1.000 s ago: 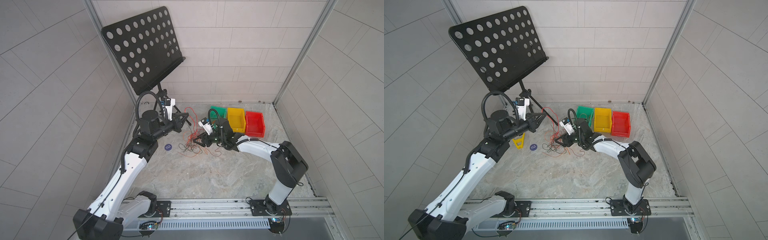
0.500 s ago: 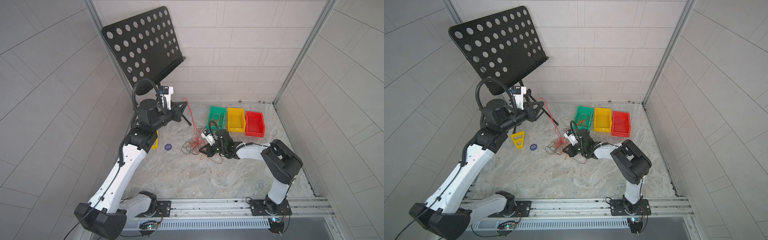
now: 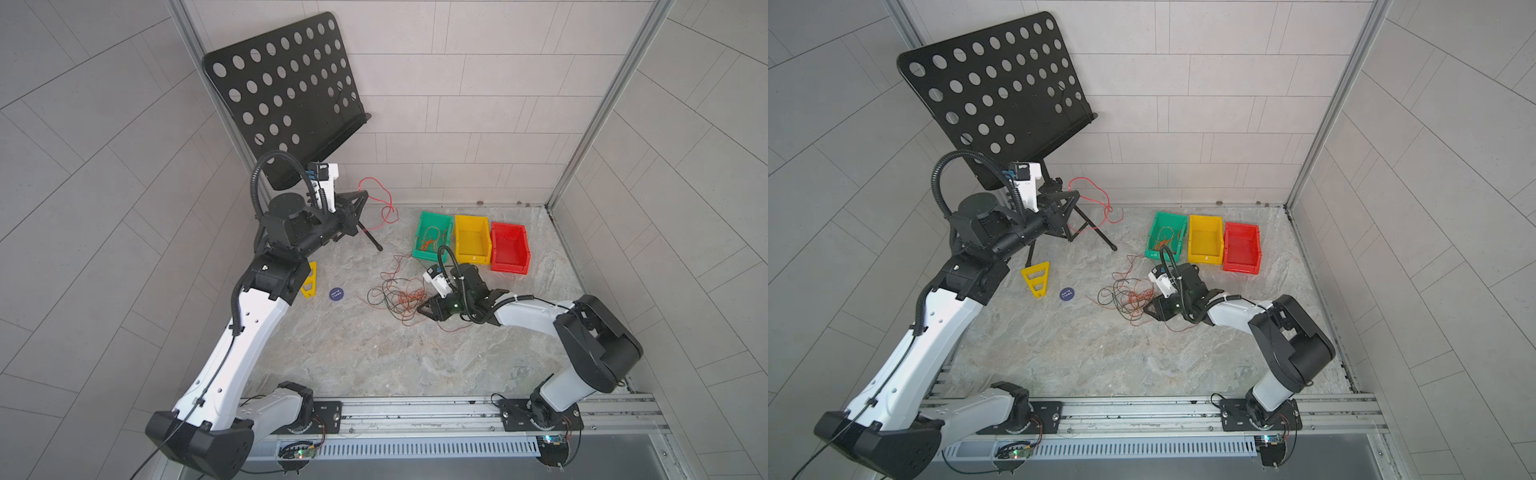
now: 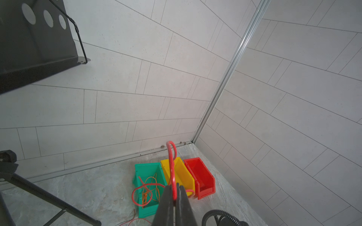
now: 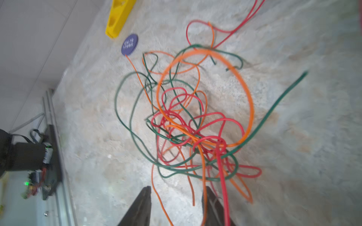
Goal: Untangle and sort cables by color
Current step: Untie the cable.
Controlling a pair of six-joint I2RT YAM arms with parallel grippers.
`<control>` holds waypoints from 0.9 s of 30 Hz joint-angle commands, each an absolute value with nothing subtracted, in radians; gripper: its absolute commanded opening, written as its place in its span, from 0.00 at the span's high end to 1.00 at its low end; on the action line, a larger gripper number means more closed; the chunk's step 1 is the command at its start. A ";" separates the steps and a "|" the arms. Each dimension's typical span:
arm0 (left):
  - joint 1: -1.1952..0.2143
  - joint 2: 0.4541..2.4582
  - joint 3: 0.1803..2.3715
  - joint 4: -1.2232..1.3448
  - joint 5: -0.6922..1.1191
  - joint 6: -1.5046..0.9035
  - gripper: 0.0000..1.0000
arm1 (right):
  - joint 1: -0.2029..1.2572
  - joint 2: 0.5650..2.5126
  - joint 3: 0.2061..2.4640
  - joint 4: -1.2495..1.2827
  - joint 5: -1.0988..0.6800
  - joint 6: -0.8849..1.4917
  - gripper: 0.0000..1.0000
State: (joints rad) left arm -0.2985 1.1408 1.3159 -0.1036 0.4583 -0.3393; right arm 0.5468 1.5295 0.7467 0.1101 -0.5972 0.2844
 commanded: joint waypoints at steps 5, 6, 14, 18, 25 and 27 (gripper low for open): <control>-0.293 1.088 1.232 -0.087 0.528 -0.321 1.00 | 0.491 1.306 0.823 -0.171 -0.559 0.138 0.27; -0.293 1.086 1.217 -0.085 0.536 -0.326 1.00 | 0.479 1.276 0.835 -0.203 -0.561 0.124 0.24; -0.296 1.076 1.106 -0.032 0.620 -0.370 1.00 | 0.313 1.135 0.915 -0.074 -0.882 0.230 0.11; -0.300 1.075 1.071 0.005 0.682 -0.409 1.00 | 0.322 1.132 0.982 -0.014 -0.960 0.165 0.06; -0.310 1.073 1.039 0.038 0.761 -0.415 1.00 | 0.425 1.216 1.044 0.096 -0.944 -0.005 0.00; -0.309 1.075 1.027 0.073 0.804 -0.431 1.00 | 0.438 1.264 1.093 0.082 -0.955 -0.039 0.00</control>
